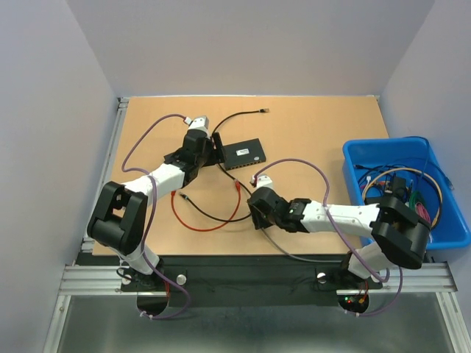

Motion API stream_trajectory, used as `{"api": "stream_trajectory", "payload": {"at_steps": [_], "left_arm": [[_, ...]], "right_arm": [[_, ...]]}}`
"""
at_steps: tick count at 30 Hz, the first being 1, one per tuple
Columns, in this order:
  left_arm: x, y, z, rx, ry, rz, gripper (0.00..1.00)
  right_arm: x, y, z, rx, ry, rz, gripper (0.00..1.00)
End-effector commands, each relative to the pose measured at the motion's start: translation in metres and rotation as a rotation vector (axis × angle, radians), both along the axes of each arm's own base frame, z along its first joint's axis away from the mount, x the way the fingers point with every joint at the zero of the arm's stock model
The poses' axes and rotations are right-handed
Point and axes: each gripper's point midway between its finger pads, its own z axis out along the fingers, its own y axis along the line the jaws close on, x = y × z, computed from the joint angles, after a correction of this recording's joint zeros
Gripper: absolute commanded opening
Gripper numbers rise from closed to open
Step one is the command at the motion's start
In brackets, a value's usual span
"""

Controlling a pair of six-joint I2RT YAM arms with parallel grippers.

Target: Insert the plug into the switch port

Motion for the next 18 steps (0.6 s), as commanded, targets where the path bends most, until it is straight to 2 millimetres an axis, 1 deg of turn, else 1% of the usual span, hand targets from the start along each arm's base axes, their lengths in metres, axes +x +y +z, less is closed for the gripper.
{"api": "stream_trajectory", "payload": {"at_steps": [1, 6, 9, 15, 18], "left_arm": [[0.002, 0.004, 0.023, -0.009, -0.064, 0.021, 0.75], [0.001, 0.004, 0.020, -0.005, -0.060, 0.022, 0.75], [0.001, 0.006, 0.019, 0.003, -0.059, 0.026, 0.75], [0.001, 0.007, 0.017, 0.011, -0.059, 0.028, 0.75], [0.001, 0.008, 0.014, 0.016, -0.055, 0.030, 0.75]], "right_arm": [[0.002, 0.011, 0.003, 0.025, -0.027, -0.017, 0.48], [0.003, 0.016, 0.001, 0.013, -0.029, -0.004, 0.48], [0.004, 0.017, -0.005, -0.008, -0.027, -0.003, 0.48], [0.007, 0.022, -0.010, -0.032, -0.034, 0.000, 0.48], [0.008, 0.026, -0.009, -0.044, -0.050, 0.005, 0.47]]}}
